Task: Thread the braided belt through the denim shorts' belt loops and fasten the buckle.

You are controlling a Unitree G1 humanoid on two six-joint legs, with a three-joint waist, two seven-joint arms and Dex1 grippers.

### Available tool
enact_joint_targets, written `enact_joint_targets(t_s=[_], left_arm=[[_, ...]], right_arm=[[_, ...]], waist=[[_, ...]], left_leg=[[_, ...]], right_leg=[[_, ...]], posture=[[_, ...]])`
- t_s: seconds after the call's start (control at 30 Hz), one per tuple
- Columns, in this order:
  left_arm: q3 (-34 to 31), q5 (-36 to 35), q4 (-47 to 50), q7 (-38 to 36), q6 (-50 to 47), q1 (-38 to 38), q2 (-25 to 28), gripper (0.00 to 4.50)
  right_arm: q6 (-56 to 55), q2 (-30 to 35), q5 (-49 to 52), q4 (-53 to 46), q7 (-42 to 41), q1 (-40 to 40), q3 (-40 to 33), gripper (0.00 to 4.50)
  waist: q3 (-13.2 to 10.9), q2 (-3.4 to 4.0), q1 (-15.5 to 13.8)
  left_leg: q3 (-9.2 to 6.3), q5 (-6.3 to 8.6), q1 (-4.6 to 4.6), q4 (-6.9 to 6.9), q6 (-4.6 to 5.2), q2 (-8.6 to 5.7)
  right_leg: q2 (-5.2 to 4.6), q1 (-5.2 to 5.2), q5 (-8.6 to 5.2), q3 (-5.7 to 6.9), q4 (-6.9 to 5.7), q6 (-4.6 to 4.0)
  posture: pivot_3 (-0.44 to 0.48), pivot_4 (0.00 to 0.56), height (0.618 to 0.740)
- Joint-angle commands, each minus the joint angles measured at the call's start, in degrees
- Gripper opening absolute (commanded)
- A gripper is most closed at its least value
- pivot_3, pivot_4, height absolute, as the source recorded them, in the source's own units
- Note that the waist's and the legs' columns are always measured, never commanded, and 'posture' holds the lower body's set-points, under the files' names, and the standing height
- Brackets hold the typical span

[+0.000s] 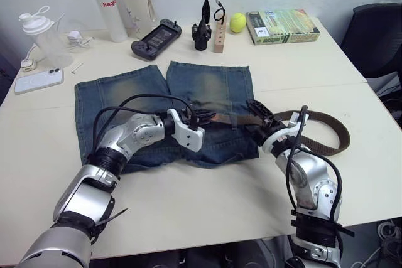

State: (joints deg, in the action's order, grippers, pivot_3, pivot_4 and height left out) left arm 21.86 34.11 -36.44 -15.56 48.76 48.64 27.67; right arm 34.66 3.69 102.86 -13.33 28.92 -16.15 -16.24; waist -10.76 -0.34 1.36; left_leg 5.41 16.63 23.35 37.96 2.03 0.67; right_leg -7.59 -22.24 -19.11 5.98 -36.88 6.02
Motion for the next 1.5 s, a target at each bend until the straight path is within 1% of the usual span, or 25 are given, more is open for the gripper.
enact_joint_targets(t_s=[0.03, 0.2, 0.23, 0.27, 0.33, 0.37, 0.47, 0.53, 0.6, 0.7, 0.87, 0.93, 1.1, 1.17, 1.2, 1.27, 1.3, 1.33, 1.37, 1.43, 1.47, 1.5], left_arm=[[-1.57, -2.72, 2.25, -0.10, -0.77, -1.28, 0.64, 0.77], [-2.53, -5.58, 3.65, -1.58, -1.68, -2.23, 0.69, 0.77], [-2.56, -5.95, 3.91, -1.84, -1.81, -2.47, 0.66, 0.30], [-2.59, -6.21, 4.15, -2.06, -1.93, -2.64, 0.65, 0.06], [-2.60, -6.74, 4.45, -2.38, -1.91, -2.95, 0.78, 0.03], [-2.90, -7.38, 4.59, -2.57, -2.25, -3.16, 0.78, 0.03], [-3.62, -8.92, 5.32, -3.55, -3.13, -3.51, 1.15, 0.03], [-5.40, -14.10, 7.76, -6.72, -5.52, -4.70, 1.69, 0.03], [-6.92, -19.41, 10.50, -10.98, -8.41, -6.13, 2.51, 0.03], [-7.75, -22.65, 13.21, -14.68, -10.35, -7.55, 3.68, 0.03], [-7.45, -22.70, 14.74, -17.21, -10.35, -9.06, 4.81, 0.03], [-7.27, -22.54, 15.44, -17.78, -10.46, -9.36, 4.69, 0.03], [-5.89, -19.24, 15.42, -17.75, -9.96, -8.31, 4.25, 0.03], [-5.01, -16.75, 14.37, -17.21, -8.95, -7.54, 4.43, 0.00], [-4.69, -15.88, 14.00, -16.94, -8.50, -7.19, 4.38, 0.00], [-4.57, -15.54, 13.86, -16.84, -8.66, -6.71, 3.98, 0.00], [-4.57, -15.37, 13.89, -16.72, -8.58, -6.46, 3.87, 0.00], [-4.50, -15.17, 13.91, -16.76, -8.43, -6.29, 3.88, 0.00], [-4.46, -14.78, 13.88, -16.65, -8.10, -6.13, 3.98, 0.00], [-4.56, -14.26, 13.33, -16.57, -7.49, -5.87, 4.17, 0.00], [-4.54, -13.96, 13.11, -16.59, -7.17, -5.78, 4.42, 0.00], [-4.65, -13.72, 12.75, -16.45, -6.78, -5.63, 4.70, 0.00]], right_arm=[[0.73, 2.96, 2.12, -5.52, 1.17, 2.42, 0.09, 3.49], [2.45, 8.04, 3.17, -9.34, -0.04, 6.34, 0.73, 3.49], [2.69, 8.83, 3.65, -10.36, -0.84, 7.17, 0.76, 3.52], [2.74, 9.39, 4.02, -11.07, -1.44, 7.76, 0.83, 3.52], [4.74, 13.01, 1.56, -13.65, -5.18, 9.09, 1.19, 3.52], [6.71, 16.32, -1.96, -16.01, -8.17, 9.67, 2.01, 3.52], [9.59, 23.53, -10.88, -20.84, -14.78, 10.40, 5.09, 3.52], [11.00, 29.13, -21.84, -25.32, -19.53, 9.82, 9.91, 3.52], [11.93, 33.86, -32.01, -28.17, -22.10, 9.29, 15.02, 3.52], [12.17, 36.23, -40.77, -29.07, -23.84, 8.95, 19.63, 3.52], [12.22, 35.44, -52.48, -26.44, -24.77, 7.44, 24.23, 3.52], [12.89, 35.30, -55.22, -25.62, -25.85, 7.05, 24.94, 3.52], [15.35, 34.88, -59.72, -23.02, -26.19, 6.03, 26.63, 3.52], [16.60, 33.96, -60.48, -22.25, -26.08, 6.09, 27.29, 2.94], [17.43, 33.00, -60.13, -21.79, -25.41, 6.26, 26.98, 2.82], [18.82, 32.20, -59.85, -21.27, -25.32, 6.50, 26.97, 1.95], [19.69, 31.68, -59.82, -20.84, -24.79, 6.76, 26.81, 1.66], [20.39, 31.29, -59.79, -20.44, -24.64, 6.97, 26.74, 1.13], [21.07, 31.03, -60.05, -20.25, -24.80, 7.19, 26.78, 0.73], [22.39, 29.37, -60.41, -19.67, -24.39, 7.62, 25.82, 0.15], [22.92, 29.04, -60.95, -19.52, -24.32, 7.72, 25.58, 0.00], [23.27, 28.95, -61.74, -19.40, -24.50, 7.68, 25.55, 0.00]], waist=[[0.00, 0.00, -0.07], [0.00, 0.00, -0.07], [0.00, 0.00, -0.09], [0.00, 0.00, -0.12], [0.00, 0.00, -0.18], [0.00, 0.00, -0.22], [0.03, -0.05, -0.43], [0.03, -0.05, -0.38], [0.03, -0.05, -0.37], [0.04, -0.10, -0.86], [0.06, -0.14, -1.50], [0.06, -0.15, -1.62], [0.06, -0.15, -1.63], [0.07, -0.16, -1.61], [0.07, -0.16, -1.57], [0.07, -0.16, -1.55], [0.07, -0.16, -1.54], [0.07, -0.16, -1.54], [0.07, -0.17, -1.54], [0.16, -0.30, -1.50], [0.22, -0.40, -1.49], [0.25, -0.44, -1.48]], left_leg=[[0.00, 0.00, 0.00, 0.00, 0.00, 0.00], [0.02, 0.00, 0.00, 0.00, 0.00, 0.01], [0.02, 0.00, 0.00, 0.00, 0.00, 0.01], [0.02, 0.00, 0.01, 0.00, 0.00, 0.01], [0.02, 0.00, 0.01, 0.00, 0.00, 0.01], [0.04, 0.00, 0.00, 0.01, 0.00, 0.00], [0.07, 0.02, 0.01, 0.02, 0.03, -0.01], [0.11, 0.02, 0.01, 0.03, 0.02, 0.01], [0.14, 0.02, 0.02, 0.02, 0.00, 0.06], [0.13, 0.02, 0.04, 0.05, -0.01, 0.06], [0.16, 0.01, 0.03, 0.18, 0.00, -0.02], [0.12, 0.01, 0.04, 0.21, 0.00, -0.06], [0.11, 0.01, 0.03, 0.21, 0.00, -0.07], [0.11, 0.01, 0.02, 0.20, 0.00, -0.06], [0.10, 0.01, 0.02, 0.20, 0.00, -0.06], [0.10, 0.01, 0.02, 0.20, 0.00, -0.06], [0.10, 0.01, 0.02, 0.20, 0.00, -0.06], [0.10, 0.01, 0.02, 0.19, 0.00, -0.06], [0.11, 0.01, 0.02, 0.19, 0.00, -0.06], [0.07, 0.01, -0.04, 0.19, 0.00, -0.04], [0.06, 0.01, -0.06, 0.19, 0.00, -0.04], [0.04, 0.01, -0.08, 0.18, 0.00, -0.03]], right_leg=[[0.00, 0.00, 0.00, 0.00, 0.00, 0.00], [-0.01, 0.00, 0.00, -0.01, 0.01, 0.00], [-0.01, 0.00, 0.00, -0.01, 0.01, 0.00], [-0.01, 0.00, 0.00, -0.01, 0.02, 0.00], [-0.01, 0.00, 0.00, 0.00, 0.02, 0.00], [-0.01, 0.00, 0.00, -0.01, 0.03, 0.00], [-0.01, -0.01, 0.00, -0.01, 0.03, 0.00], [0.00, -0.04, 0.00, -0.02, 0.03, 0.00], [0.00, -0.11, 0.00, 0.01, 0.02, 0.00], [0.01, -0.13, 0.00, 0.05, 0.01, 0.00], [0.05, -0.08, 0.00, 0.07, -0.04, 0.00], [0.07, -0.05, 0.00, 0.12, -0.05, 0.00], [0.07, -0.02, 0.00, 0.14, -0.04, 0.00], [0.08, -0.02, 0.00, 0.14, -0.05, 0.00], [0.08, -0.02, 0.00, 0.15, -0.05, 0.00], [0.09, -0.02, 0.00, 0.15, -0.06, 0.00], [0.10, -0.02, 0.00, 0.17, -0.05, 0.00], [0.13, -0.02, 0.00, 0.18, -0.05, 0.00], [0.14, -0.02, 0.00, 0.18, -0.05, 0.00], [0.13, 0.07, 0.00, 0.19, -0.05, 0.00], [0.12, 0.10, 0.00, 0.20, -0.04, 0.00], [0.12, 0.15, 0.00, 0.22, -0.02, 0.00]], posture=[[0.000, 0.150, 0.724], [0.000, 0.150, 0.724], [0.000, 0.150, 0.724], [0.000, 0.150, 0.724], [0.000, 0.150, 0.724], [0.000, 0.150, 0.724], [0.000, 0.150, 0.724], [0.000, 0.150, 0.724], [0.000, 0.150, 0.724], [0.000, 0.150, 0.724], [0.000, 0.150, 0.724], [0.000, 0.150, 0.724], [0.000, 0.150, 0.724], [0.000, 0.150, 0.724], [0.000, 0.150, 0.724], [0.000, 0.150, 0.724], [0.000, 0.150, 0.724], [0.000, 0.150, 0.724], [0.000, 0.150, 0.724], [0.000, 0.150, 0.724], [0.000, 0.150, 0.724], [0.000, 0.150, 0.724]])
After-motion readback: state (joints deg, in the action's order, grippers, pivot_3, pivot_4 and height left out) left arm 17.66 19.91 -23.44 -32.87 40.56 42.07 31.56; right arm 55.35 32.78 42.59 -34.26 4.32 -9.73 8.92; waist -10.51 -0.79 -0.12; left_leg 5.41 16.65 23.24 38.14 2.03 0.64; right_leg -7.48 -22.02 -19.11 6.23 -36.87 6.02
